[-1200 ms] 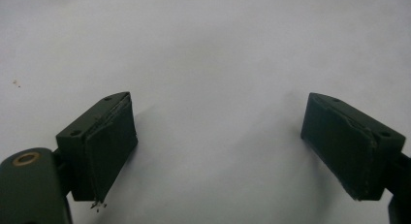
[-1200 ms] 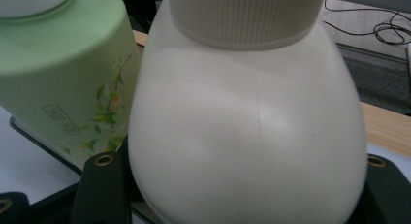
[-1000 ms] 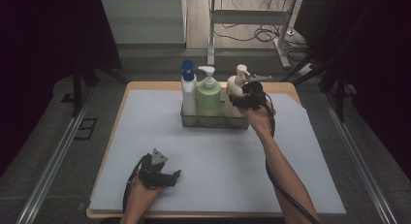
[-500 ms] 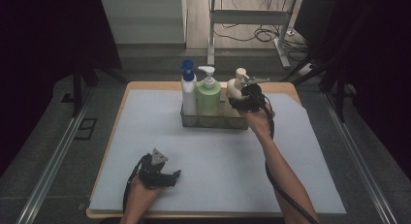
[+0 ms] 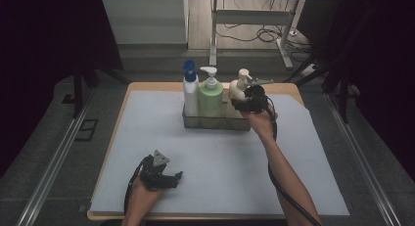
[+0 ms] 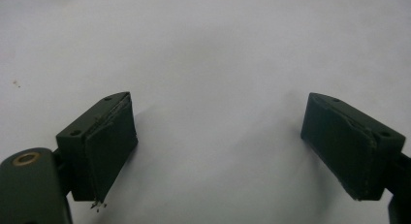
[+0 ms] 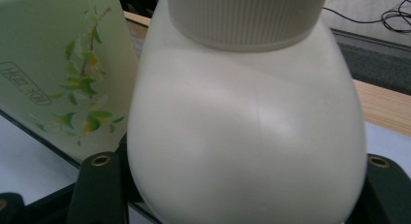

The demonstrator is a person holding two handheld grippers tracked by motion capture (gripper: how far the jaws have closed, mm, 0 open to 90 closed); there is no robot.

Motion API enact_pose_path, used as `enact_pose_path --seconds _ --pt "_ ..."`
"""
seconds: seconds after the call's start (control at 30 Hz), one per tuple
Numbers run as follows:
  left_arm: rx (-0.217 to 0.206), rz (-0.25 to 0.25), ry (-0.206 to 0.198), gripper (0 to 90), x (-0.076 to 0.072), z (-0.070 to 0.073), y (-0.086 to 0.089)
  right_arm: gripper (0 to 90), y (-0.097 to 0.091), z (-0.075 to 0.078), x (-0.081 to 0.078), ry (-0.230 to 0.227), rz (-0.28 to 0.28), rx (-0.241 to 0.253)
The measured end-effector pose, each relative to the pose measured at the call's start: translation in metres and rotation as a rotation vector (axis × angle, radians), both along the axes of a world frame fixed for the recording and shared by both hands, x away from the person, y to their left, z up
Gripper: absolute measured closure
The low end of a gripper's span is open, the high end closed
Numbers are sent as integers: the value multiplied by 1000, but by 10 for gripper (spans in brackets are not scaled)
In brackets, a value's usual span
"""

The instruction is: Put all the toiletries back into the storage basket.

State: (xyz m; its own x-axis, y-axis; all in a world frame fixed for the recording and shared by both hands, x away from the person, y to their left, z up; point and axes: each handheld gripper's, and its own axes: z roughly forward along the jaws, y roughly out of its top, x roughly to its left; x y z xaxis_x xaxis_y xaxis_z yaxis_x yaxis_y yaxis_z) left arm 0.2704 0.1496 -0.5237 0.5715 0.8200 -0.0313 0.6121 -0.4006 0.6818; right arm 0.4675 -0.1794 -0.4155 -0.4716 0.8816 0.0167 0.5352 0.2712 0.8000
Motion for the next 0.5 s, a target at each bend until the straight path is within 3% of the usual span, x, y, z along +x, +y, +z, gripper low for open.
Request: enact_pose_path --seconds 0.5 --pt "1 0 0 121 0 0 0 315 -8 -7 -6 -1 14 5"
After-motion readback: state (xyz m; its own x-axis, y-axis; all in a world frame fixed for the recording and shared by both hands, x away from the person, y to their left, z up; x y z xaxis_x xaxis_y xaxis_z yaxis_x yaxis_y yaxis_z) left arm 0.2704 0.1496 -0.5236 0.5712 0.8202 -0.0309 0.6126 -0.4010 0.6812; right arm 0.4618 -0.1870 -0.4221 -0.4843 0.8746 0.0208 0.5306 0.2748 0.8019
